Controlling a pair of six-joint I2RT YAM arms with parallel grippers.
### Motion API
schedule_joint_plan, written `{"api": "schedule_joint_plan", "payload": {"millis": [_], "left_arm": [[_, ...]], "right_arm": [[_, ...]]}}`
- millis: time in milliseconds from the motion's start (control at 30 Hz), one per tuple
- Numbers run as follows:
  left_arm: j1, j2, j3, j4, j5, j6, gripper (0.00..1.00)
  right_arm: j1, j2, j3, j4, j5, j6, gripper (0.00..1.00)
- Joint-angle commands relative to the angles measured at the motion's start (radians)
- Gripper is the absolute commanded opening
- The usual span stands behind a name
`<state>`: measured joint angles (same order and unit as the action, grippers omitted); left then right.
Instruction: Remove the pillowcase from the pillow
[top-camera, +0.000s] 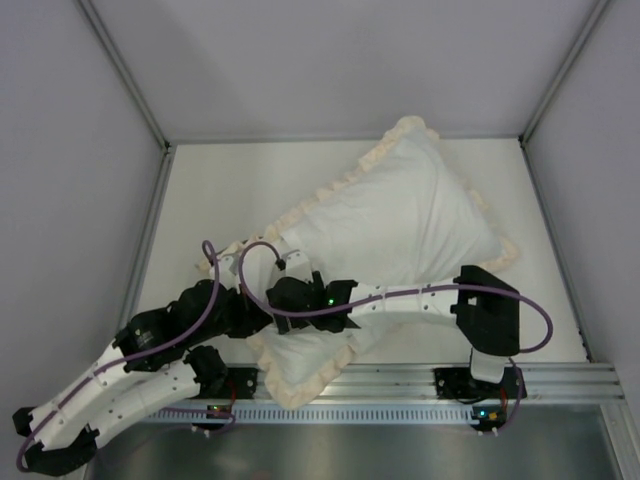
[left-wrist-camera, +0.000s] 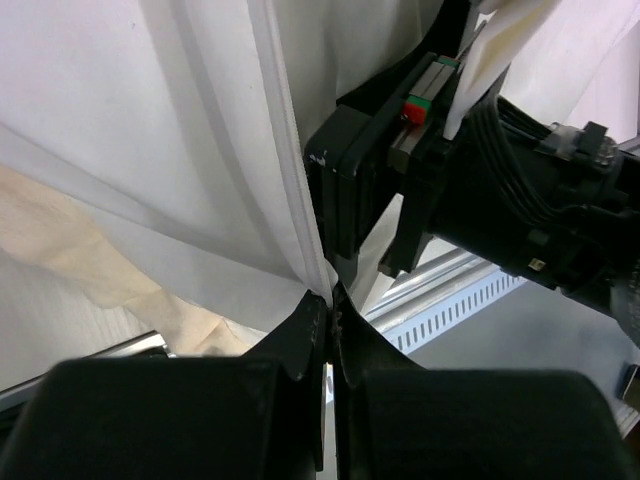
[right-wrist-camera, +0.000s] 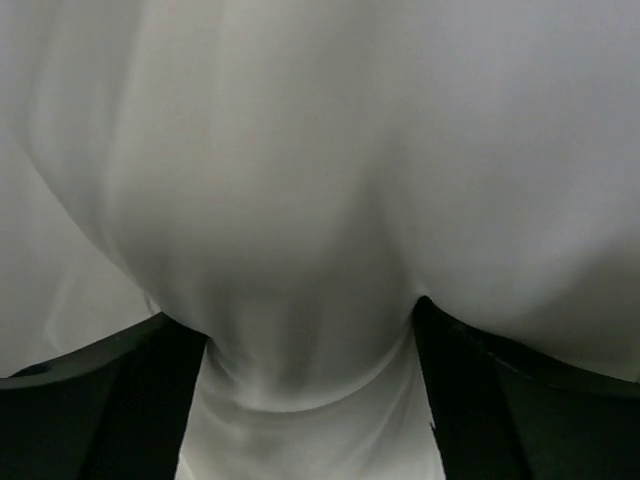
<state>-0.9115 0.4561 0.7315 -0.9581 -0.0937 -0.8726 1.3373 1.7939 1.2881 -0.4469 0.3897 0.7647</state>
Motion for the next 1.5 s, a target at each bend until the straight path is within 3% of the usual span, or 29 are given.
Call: {"api": "schedule_joint_plan", "payload": {"millis": [0, 100, 133, 200, 467, 633, 833, 1033, 1267, 1467], "left_arm": [[-0.003, -0.017, 0.031, 0.005, 0.025, 0.007, 0.0], [-0.003, -0.023, 0.023, 0.005, 0.032, 0.007, 0.0], [-0.003, -0.027, 0.022, 0.004, 0.034, 0.007, 0.0], [-0.003, -0.033, 0.017, 0.004, 0.032, 0.006, 0.0], [-0.003, -0.039, 0.009, 0.019, 0.061, -0.003, 0.0], [-0.003, -0.036, 0.032, 0.033, 0.089, 0.004, 0.0], [-0.003, -0.004, -0.003, 0.131, 0.247, 0.024, 0.0], [-0.003, 0.009, -0.049, 0.168, 0.301, 0.032, 0.0], [-0.003, -0.01, -0.084, 0.206, 0.377, 0.038, 0.0], [-0.003, -0.033, -0.127, 0.205, 0.376, 0.038, 0.0]], "right_arm": [[-0.015, 0.114, -0.068, 0.155, -0.08, 0.077, 0.74], [-0.017, 0.121, -0.096, 0.168, -0.028, 0.091, 0.38], [-0.021, 0.116, -0.104, 0.166, -0.025, 0.097, 0.17], [-0.024, 0.085, -0.137, 0.174, -0.009, 0.107, 0.01], [-0.076, -0.076, -0.199, 0.174, 0.063, 0.039, 0.0], [-0.206, -0.195, -0.211, 0.256, -0.043, -0.004, 0.0], [-0.352, -0.283, -0.156, 0.307, -0.149, -0.016, 0.0], [-0.524, -0.323, -0.092, 0.375, -0.319, 0.06, 0.0], [-0.674, -0.263, -0.058, 0.536, -0.549, 0.214, 0.0], [-0.78, -0.28, -0.145, 0.704, -0.666, 0.341, 0.0]]}}
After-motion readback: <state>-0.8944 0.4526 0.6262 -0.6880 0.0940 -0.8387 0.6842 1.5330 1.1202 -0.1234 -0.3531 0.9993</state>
